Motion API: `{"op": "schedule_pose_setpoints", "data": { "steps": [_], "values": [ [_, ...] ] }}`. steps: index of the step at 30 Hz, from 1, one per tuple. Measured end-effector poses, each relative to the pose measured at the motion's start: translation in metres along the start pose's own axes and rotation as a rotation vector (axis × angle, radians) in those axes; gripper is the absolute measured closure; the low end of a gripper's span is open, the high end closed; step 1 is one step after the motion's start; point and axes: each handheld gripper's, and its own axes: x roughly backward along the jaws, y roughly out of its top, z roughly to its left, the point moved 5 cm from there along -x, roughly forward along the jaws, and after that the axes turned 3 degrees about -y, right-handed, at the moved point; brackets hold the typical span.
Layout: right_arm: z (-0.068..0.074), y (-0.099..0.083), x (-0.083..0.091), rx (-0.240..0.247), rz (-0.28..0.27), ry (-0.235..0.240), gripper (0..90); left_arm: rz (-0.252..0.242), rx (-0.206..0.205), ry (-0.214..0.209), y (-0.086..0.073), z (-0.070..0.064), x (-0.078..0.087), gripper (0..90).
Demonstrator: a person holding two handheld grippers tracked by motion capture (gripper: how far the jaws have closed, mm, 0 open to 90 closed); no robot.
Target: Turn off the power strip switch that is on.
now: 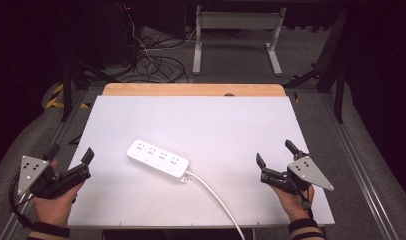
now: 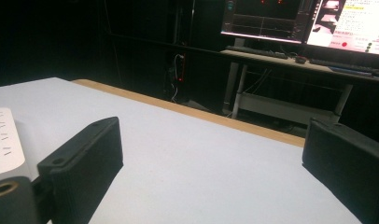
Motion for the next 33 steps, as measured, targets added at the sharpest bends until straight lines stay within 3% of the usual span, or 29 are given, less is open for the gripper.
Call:
{"op": "schedule_pose_setpoints", "data": {
  "steps": [13,17,21,23,25,27,29,33],
  "values": [
    [-0.002,-0.001,0.006,0.008,0.003,-0.01,5.5,-0.018,-0.011,-0.02,0.001,-0.005,-0.005,5.3],
    [-0.002,-0.001,0.006,0.01,0.006,-0.01,5.6,-0.042,-0.051,-0.029,0.001,-0.008,-0.004,12.0],
    [-0.002,0.0,0.007,0.0,0.007,-0.005,5.9,-0.033,-0.089,-0.065,0.002,-0.013,-0.001,31.2],
    [-0.002,0.0,0.007,-0.002,0.007,-0.002,6.0,-0.019,-0.086,-0.088,0.003,-0.015,-0.001,47.3],
    [-0.002,0.0,0.007,-0.003,0.005,0.0,6.0,0.026,-0.079,-0.1,0.003,-0.016,-0.001,61.0],
    [-0.003,0.0,0.007,-0.003,0.003,0.001,6.0,0.065,-0.086,-0.081,0.004,-0.016,-0.002,72.4],
    [-0.002,0.0,0.008,-0.01,0.0,0.005,6.0,0.084,-0.065,-0.098,0.005,-0.014,-0.001,89.6],
    [-0.002,0.0,0.008,-0.007,0.001,0.004,6.0,0.091,-0.077,-0.089,0.008,-0.012,0.001,89.9]
  ]
}}
